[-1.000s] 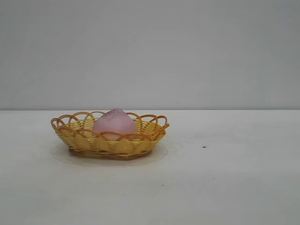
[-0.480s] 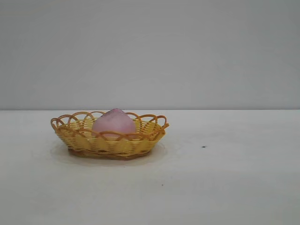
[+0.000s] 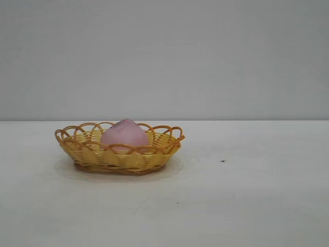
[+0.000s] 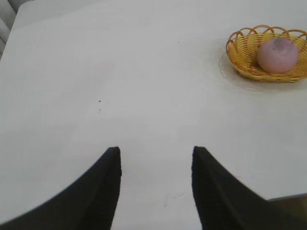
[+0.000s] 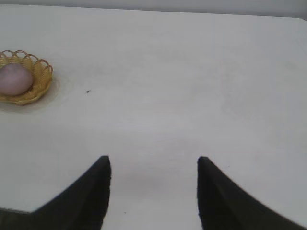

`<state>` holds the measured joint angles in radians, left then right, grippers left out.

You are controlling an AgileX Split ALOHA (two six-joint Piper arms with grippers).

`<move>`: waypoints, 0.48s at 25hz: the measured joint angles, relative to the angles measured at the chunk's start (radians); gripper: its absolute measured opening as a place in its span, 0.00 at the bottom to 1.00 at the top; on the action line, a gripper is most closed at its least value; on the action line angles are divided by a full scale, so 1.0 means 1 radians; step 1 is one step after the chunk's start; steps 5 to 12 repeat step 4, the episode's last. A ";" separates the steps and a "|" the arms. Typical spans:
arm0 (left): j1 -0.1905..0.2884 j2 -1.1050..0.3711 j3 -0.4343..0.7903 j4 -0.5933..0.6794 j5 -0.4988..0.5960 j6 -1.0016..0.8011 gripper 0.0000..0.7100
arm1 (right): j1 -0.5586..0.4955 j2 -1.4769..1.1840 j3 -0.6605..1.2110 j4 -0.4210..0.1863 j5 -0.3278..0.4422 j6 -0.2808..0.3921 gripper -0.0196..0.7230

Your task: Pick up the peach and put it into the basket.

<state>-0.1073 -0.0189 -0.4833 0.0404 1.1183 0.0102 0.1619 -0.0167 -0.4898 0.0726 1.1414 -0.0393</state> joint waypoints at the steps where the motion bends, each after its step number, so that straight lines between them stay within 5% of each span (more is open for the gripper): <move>1: 0.000 0.000 0.000 0.000 0.000 0.000 0.41 | 0.000 0.000 0.000 0.000 0.000 0.000 0.49; 12: 0.000 0.000 0.000 0.000 0.000 0.000 0.41 | -0.009 0.000 0.002 0.003 0.000 0.000 0.49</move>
